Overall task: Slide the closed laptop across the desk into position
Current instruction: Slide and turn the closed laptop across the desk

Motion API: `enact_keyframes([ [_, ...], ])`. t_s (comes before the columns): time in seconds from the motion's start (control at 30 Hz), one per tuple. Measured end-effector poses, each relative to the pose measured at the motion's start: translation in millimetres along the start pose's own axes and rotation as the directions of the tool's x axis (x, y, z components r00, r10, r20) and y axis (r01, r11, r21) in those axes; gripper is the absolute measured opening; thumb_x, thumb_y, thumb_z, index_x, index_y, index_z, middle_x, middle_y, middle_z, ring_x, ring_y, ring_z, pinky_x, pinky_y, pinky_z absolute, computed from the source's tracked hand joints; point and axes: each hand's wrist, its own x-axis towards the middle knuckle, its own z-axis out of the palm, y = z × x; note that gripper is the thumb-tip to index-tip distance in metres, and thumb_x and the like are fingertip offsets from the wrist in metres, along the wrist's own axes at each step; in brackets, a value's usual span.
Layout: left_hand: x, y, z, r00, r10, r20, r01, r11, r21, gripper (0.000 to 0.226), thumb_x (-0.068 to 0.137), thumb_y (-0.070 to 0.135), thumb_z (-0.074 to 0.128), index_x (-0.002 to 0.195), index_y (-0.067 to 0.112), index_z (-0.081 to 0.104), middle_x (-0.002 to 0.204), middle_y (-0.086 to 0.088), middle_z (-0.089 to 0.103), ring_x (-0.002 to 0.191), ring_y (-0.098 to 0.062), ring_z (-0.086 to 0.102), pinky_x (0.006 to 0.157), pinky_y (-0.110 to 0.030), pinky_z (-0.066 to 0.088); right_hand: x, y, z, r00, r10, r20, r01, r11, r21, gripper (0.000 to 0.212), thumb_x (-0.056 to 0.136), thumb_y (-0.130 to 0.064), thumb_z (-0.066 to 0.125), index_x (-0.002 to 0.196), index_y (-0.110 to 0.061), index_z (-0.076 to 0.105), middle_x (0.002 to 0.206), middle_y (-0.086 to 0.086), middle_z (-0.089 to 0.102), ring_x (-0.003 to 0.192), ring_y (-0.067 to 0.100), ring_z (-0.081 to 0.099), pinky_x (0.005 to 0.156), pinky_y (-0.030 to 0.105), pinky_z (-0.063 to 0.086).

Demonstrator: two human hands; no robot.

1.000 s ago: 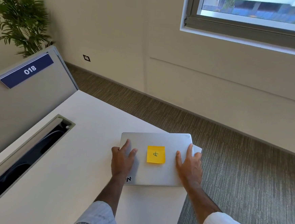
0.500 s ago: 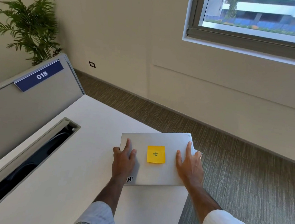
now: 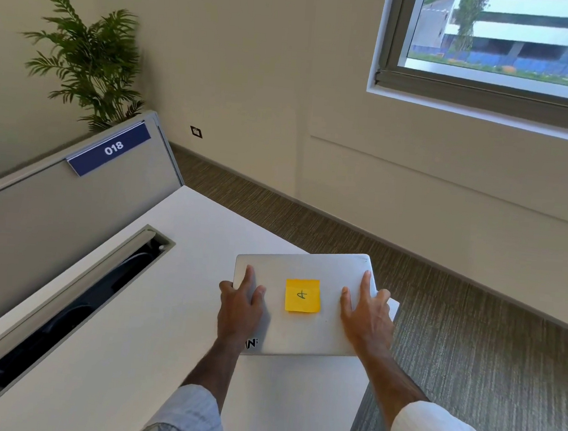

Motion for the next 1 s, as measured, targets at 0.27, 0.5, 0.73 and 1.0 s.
enact_keyframes([
  [0.27,-10.3,-18.3,-33.1,0.997,-0.057,-0.046,0.055,0.998,-0.034,0.058,0.102,0.050,0.043,0.156,0.038,0.026,0.125,-0.008,0.035,0.107,-0.030,0.058,0.087,-0.040,0.053,-12.3,-31.6,6.5,0.999,-0.043,0.027,0.042,0.998,0.037,0.067,0.097,-0.061,0.034,0.154,-0.030,0.017,0.125,0.013,0.039,0.104,0.031,0.058,0.075,0.044,0.053],
  [0.5,-23.0,-49.1,-70.3,0.988,-0.118,-0.102,0.112,0.992,-0.060,0.058,0.103,0.050,0.042,0.157,0.037,0.025,0.127,-0.008,0.034,0.102,-0.027,0.060,0.085,-0.037,0.052,-31.1,-71.3,15.9,0.989,-0.135,0.059,0.131,0.990,0.057,0.068,0.098,-0.060,0.032,0.156,-0.028,0.015,0.125,0.012,0.040,0.105,0.029,0.058,0.077,0.044,0.053],
  [0.73,-38.7,-87.0,-109.8,0.972,-0.175,-0.157,0.165,0.984,-0.073,0.059,0.103,0.048,0.041,0.158,0.035,0.024,0.126,-0.008,0.033,0.087,-0.020,0.055,0.079,-0.031,0.047,-56.9,-113.4,32.5,0.969,-0.233,0.083,0.226,0.971,0.082,0.068,0.097,-0.062,0.031,0.155,-0.029,0.015,0.125,0.011,0.040,0.106,0.029,0.058,0.079,0.046,0.056],
  [1.0,-63.5,-134.2,-152.9,0.937,-0.274,-0.216,0.261,0.961,-0.089,0.060,0.103,0.051,0.039,0.158,0.036,0.021,0.120,-0.001,0.028,0.099,-0.024,0.059,0.092,-0.039,0.051,-95.5,-158.8,53.8,0.935,-0.337,0.110,0.328,0.940,0.096,0.069,0.097,-0.064,0.030,0.154,-0.030,0.013,0.127,0.010,0.039,0.108,0.028,0.058,0.080,0.045,0.057],
])
